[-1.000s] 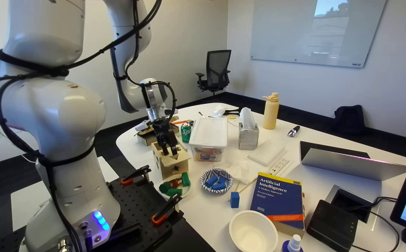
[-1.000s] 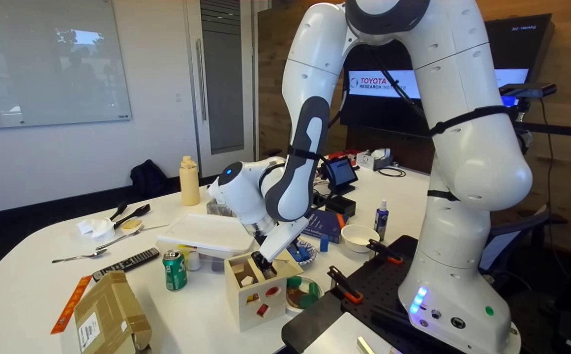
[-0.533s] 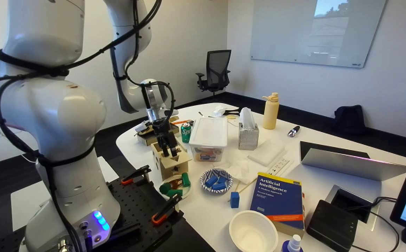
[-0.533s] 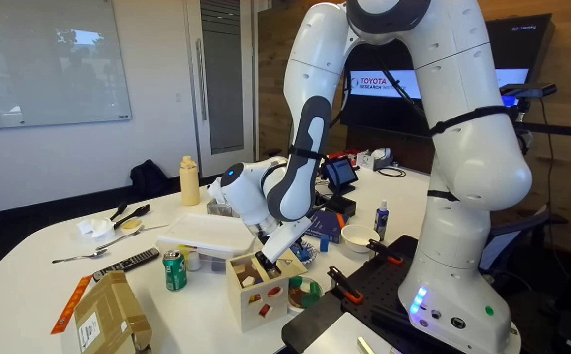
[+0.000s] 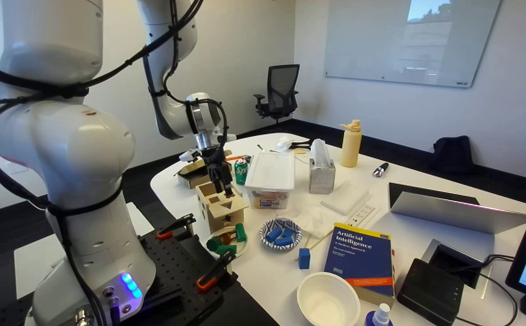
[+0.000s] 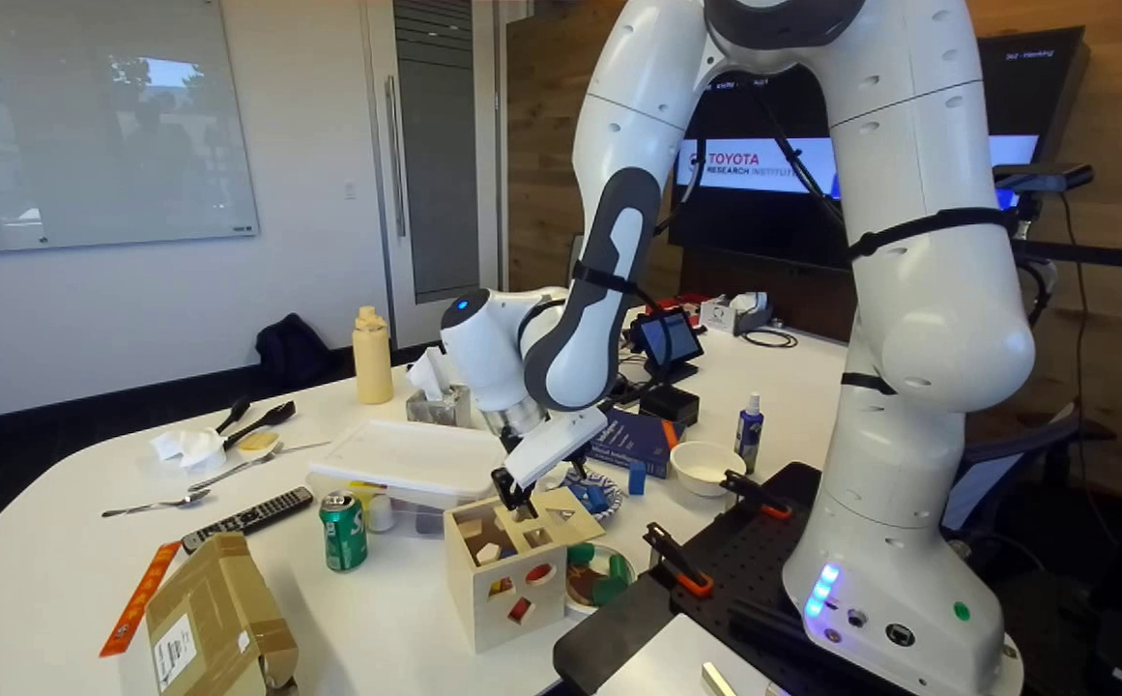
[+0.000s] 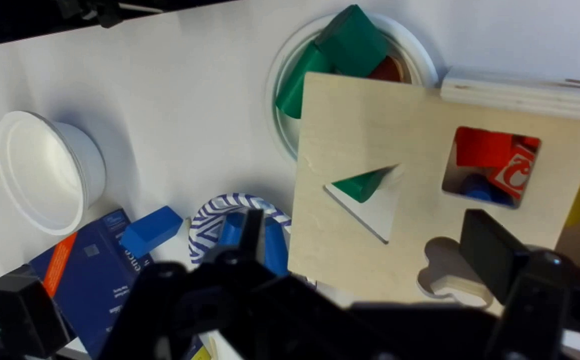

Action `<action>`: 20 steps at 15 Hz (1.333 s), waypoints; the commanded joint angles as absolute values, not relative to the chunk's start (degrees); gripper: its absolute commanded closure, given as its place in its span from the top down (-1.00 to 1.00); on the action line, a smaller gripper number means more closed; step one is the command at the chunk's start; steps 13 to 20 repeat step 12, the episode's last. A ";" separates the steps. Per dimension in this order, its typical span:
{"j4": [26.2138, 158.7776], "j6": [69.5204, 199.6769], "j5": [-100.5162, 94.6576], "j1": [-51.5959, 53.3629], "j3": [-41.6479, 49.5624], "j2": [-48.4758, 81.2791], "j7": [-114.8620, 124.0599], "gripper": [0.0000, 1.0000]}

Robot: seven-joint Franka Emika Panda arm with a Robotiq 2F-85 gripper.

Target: Slide the lid of the wooden box to the right

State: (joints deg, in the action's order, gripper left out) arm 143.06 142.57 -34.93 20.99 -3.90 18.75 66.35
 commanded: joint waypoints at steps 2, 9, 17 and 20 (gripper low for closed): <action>147.39 146.91 -27.67 17.13 -5.58 11.12 58.89 1.00; 150.56 150.51 -14.19 14.54 -6.97 5.35 45.78 1.00; 151.08 150.23 -11.57 14.35 -7.19 3.96 43.33 1.00; 151.08 150.23 -11.57 14.35 -7.19 3.96 43.33 1.00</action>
